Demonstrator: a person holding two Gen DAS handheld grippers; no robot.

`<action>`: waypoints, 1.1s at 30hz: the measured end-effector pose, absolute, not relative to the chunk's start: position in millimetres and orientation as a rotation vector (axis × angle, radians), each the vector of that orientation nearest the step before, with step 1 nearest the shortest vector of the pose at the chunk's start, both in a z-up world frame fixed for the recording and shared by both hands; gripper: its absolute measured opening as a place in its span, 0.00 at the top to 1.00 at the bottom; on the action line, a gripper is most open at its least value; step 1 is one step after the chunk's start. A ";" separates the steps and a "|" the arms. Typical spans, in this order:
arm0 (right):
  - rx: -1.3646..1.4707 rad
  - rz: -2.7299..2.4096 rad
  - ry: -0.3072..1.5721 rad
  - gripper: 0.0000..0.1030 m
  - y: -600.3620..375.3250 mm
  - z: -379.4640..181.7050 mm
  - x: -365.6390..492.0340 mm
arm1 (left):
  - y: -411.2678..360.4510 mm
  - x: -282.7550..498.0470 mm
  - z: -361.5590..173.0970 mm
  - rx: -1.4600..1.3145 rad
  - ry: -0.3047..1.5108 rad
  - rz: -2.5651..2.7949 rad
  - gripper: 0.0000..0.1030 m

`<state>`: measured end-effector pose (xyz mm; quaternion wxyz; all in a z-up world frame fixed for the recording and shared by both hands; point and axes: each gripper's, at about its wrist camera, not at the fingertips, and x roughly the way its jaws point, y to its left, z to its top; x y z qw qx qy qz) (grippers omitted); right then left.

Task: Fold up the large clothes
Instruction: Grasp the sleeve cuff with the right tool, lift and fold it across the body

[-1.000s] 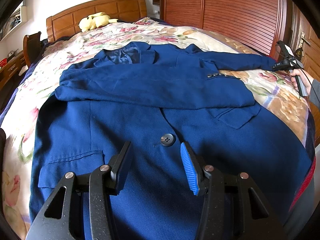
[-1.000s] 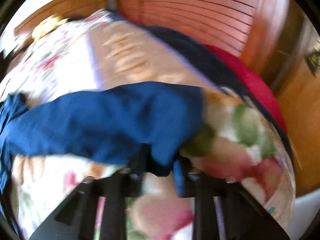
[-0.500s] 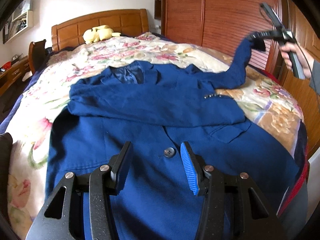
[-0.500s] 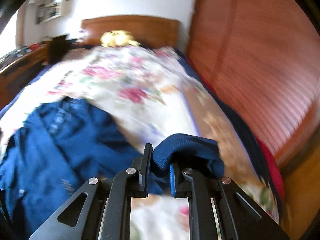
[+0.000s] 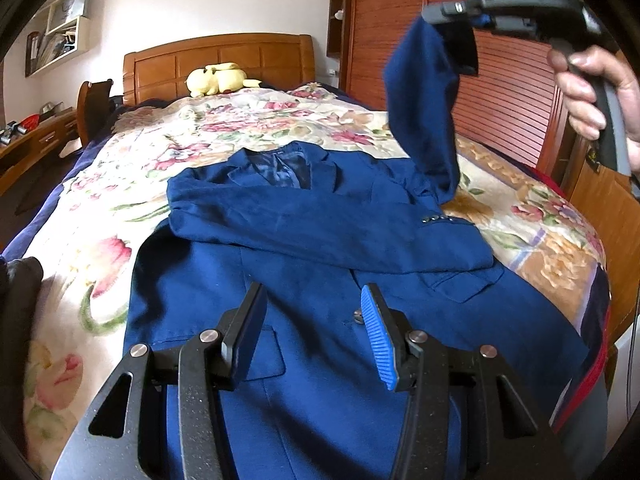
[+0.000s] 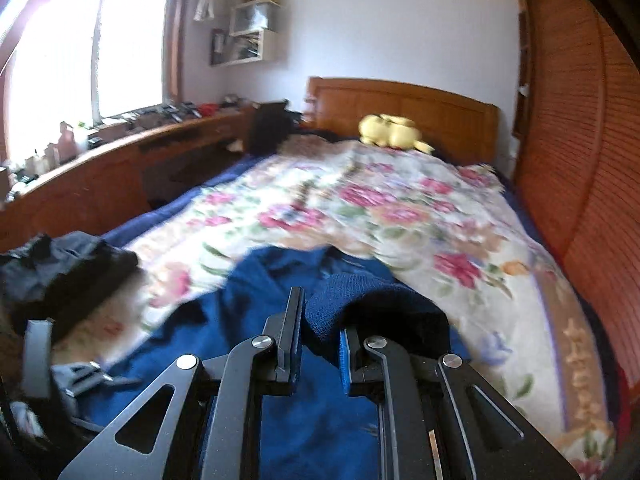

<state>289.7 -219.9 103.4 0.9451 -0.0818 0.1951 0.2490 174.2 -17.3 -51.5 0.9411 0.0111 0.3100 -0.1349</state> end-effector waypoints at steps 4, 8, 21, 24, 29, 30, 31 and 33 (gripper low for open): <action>-0.155 0.588 0.368 0.86 -218.3 115.5 272.6 | -14.4 173.4 -47.9 0.016 0.622 -0.273 0.51; -0.153 0.612 0.394 0.84 -221.1 114.9 270.1 | -12.2 172.6 -45.4 0.015 0.614 -0.272 0.51; -0.239 0.596 0.462 0.36 -216.5 107.5 268.6 | -10.1 175.3 -46.0 0.007 0.615 -0.265 0.51; -0.259 0.578 0.458 0.34 -204.6 107.5 272.9 | -10.7 176.3 -47.1 0.010 0.619 -0.264 0.51; -0.260 0.541 0.506 0.34 -206.5 86.3 283.9 | -12.6 176.3 -48.6 0.015 0.624 -0.264 0.51; -0.255 0.530 0.519 0.34 -208.5 80.9 286.3 | -12.6 176.6 -49.0 0.015 0.625 -0.264 0.51; -0.254 0.516 0.538 0.34 -210.9 74.5 289.4 | -12.6 177.0 -49.4 0.017 0.627 -0.263 0.51; -0.253 0.497 0.570 0.34 -215.4 59.7 295.4 | -13.4 177.2 -49.4 0.017 0.628 -0.263 0.51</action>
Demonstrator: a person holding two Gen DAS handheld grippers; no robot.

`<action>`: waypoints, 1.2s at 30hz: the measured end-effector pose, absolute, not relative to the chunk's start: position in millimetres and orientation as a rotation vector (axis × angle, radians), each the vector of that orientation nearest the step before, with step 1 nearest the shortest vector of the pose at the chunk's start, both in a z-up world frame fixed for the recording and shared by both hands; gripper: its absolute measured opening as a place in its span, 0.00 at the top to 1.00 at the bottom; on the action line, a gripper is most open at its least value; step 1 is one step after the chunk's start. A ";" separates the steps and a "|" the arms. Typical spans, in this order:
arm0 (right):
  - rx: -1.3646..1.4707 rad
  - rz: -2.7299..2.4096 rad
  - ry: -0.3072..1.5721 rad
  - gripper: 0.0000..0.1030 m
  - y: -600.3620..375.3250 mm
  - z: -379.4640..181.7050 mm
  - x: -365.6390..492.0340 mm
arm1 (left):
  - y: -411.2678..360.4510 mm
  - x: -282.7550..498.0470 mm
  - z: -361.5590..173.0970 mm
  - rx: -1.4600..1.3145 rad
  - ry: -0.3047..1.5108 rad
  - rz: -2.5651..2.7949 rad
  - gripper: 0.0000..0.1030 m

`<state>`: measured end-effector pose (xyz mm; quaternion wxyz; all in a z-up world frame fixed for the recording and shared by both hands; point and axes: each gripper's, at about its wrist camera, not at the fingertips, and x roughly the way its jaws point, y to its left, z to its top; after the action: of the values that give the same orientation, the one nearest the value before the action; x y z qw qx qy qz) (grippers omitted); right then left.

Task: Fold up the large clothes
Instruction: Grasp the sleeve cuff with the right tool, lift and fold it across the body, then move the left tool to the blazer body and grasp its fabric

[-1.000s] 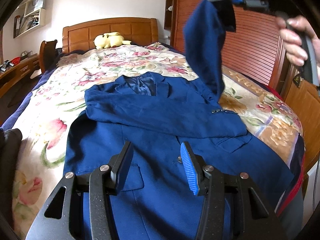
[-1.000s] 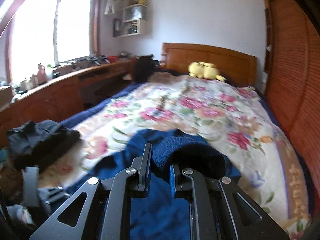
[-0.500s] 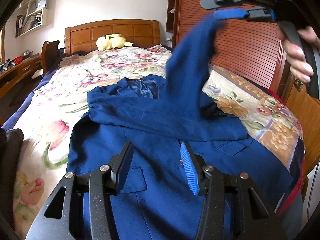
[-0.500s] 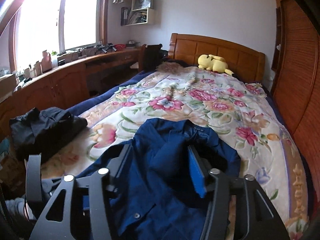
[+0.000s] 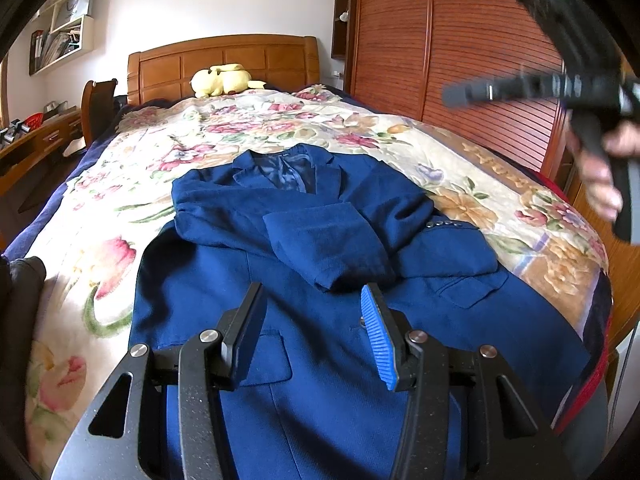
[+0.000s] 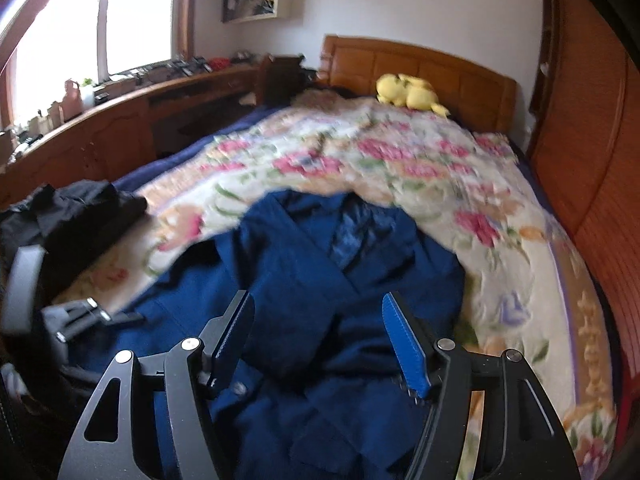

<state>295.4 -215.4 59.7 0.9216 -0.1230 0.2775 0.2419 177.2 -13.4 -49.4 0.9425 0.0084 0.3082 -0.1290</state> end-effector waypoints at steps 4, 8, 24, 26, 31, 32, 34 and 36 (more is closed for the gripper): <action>-0.237 0.464 0.630 0.34 -223.1 24.9 308.8 | -15.0 178.0 -51.7 0.023 0.633 -0.263 0.51; -0.234 0.418 0.701 0.34 -226.7 -15.0 325.6 | -17.7 180.0 -55.2 0.031 0.645 -0.261 0.51; -0.192 0.333 0.752 0.34 -216.5 -101.3 370.1 | -27.6 190.0 -65.1 0.051 0.695 -0.249 0.51; -0.169 0.345 0.752 0.33 -214.7 -100.3 373.8 | -32.1 195.8 -64.7 0.056 0.703 -0.246 0.51; -0.150 0.344 0.726 0.33 -210.1 -97.9 378.7 | -49.3 216.6 -68.0 0.099 0.733 -0.230 0.51; -0.154 0.342 0.724 0.33 -208.8 -97.2 379.3 | -53.6 224.7 -69.2 0.084 0.751 -0.237 0.51; -0.153 0.342 0.722 0.33 -207.5 -95.9 377.5 | -62.0 237.0 -69.5 0.076 0.770 -0.249 0.51; -0.142 0.349 0.723 0.33 -208.3 -95.3 377.7 | -72.7 247.9 -68.8 0.090 0.777 -0.247 0.51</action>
<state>377.7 -208.3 -95.3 0.9182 -0.0688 0.3514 0.1695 247.9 -72.7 -68.8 0.9171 0.0438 0.3778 -0.1198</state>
